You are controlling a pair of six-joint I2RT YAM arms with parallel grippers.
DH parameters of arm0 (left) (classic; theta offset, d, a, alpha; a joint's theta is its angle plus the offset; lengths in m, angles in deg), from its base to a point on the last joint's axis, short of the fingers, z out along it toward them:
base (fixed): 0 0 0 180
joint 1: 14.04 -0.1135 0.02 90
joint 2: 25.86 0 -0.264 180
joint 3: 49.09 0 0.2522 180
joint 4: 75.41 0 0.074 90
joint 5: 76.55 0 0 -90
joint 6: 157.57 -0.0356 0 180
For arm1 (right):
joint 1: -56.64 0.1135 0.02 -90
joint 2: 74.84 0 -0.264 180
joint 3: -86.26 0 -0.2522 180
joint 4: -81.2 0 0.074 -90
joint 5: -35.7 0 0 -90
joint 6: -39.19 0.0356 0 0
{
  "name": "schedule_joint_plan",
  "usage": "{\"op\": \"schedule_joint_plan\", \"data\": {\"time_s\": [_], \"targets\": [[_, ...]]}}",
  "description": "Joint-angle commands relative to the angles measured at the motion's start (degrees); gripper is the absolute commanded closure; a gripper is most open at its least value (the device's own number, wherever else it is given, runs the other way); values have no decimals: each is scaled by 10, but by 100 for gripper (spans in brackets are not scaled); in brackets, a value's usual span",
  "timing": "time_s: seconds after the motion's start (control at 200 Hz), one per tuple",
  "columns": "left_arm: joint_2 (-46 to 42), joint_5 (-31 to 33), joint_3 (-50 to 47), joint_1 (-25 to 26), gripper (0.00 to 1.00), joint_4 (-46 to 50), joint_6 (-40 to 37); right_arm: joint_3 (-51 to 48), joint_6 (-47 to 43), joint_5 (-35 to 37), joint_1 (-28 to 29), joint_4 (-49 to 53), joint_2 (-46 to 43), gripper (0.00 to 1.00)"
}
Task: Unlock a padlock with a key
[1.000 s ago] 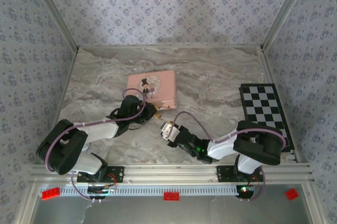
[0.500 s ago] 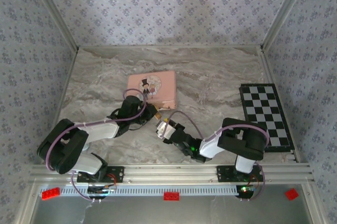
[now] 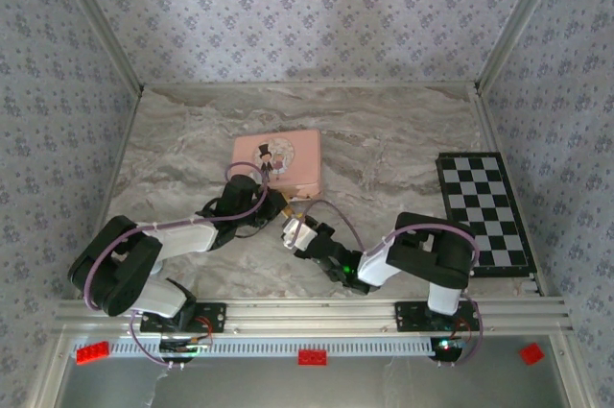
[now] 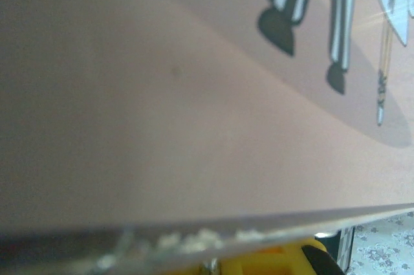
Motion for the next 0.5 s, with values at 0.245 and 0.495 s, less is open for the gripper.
{"op": "schedule_joint_plan", "data": {"time_s": [0.245, 0.495], "targets": [[3, -32, -1, 8, 100, -15, 35, 17, 0, 30, -2, -8, 3, 81], [5, -35, 2, 8, 100, -17, 33, 24, 15, 34, -9, 7, 4, 85]]}}
